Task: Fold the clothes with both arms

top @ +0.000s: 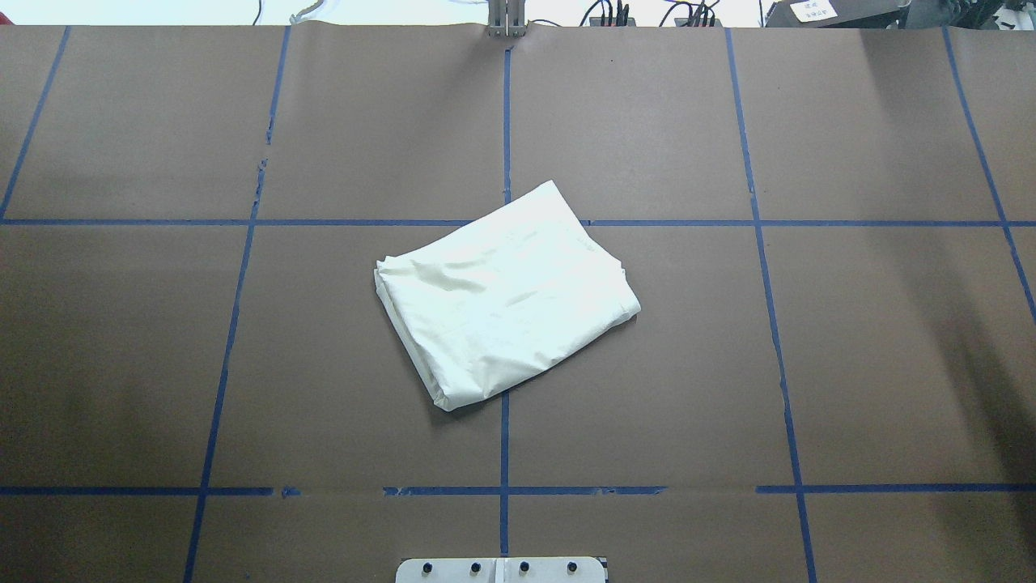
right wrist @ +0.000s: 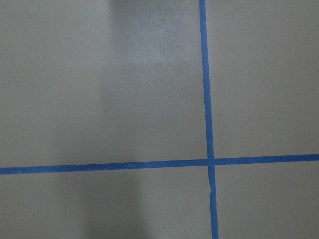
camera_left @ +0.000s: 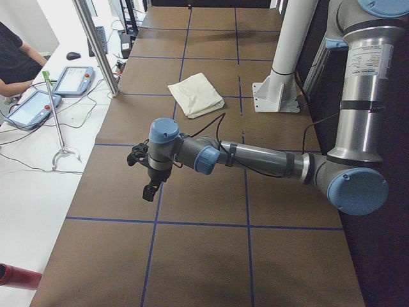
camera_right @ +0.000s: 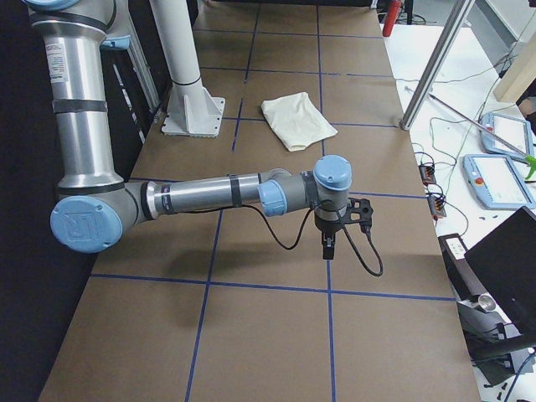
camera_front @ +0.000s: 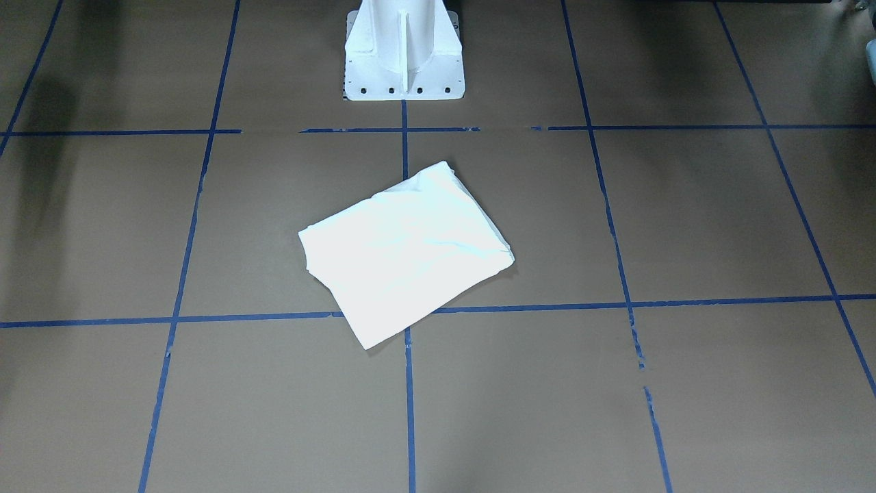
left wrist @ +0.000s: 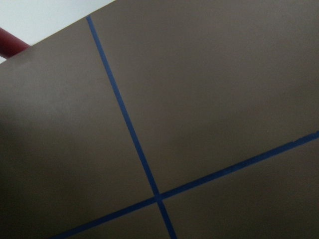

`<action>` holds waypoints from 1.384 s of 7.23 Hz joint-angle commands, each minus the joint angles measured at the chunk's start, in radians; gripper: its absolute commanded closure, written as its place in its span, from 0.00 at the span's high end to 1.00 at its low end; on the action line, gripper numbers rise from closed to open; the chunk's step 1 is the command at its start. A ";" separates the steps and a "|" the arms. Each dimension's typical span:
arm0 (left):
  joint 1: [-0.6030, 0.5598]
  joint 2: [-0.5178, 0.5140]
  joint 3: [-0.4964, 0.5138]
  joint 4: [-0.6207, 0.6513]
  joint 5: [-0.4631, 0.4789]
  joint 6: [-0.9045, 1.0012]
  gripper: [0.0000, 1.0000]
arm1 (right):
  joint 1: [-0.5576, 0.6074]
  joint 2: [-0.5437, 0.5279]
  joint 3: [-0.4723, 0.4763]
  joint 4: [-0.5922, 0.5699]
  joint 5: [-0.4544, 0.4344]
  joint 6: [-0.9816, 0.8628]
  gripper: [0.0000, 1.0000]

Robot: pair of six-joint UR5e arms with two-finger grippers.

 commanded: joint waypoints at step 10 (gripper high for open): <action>-0.039 -0.001 0.110 0.013 -0.028 0.085 1.00 | 0.175 -0.135 -0.019 -0.133 0.134 -0.359 1.00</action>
